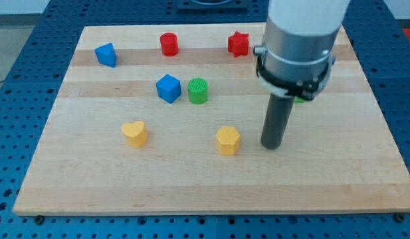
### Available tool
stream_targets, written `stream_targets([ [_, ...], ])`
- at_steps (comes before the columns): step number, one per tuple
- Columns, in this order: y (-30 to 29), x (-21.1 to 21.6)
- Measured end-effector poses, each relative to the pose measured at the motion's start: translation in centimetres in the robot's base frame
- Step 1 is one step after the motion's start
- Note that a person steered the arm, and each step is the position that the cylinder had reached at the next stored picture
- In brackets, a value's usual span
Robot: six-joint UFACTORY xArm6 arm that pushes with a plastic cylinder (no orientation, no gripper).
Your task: Push the yellow hexagon into the green circle
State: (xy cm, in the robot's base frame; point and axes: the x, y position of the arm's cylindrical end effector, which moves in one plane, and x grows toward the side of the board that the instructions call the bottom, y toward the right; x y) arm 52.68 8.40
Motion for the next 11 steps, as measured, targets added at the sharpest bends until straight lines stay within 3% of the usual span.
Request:
stream_targets([
  [1,-6.4,0.5],
  [2,-14.6,-1.8],
  [3,-17.2,-3.0],
  [4,-15.3,-0.1],
  [6,-15.3,-4.8],
  [8,-14.0,-1.8],
  [10,-13.0,-7.0],
  [11,-12.1,-4.3],
])
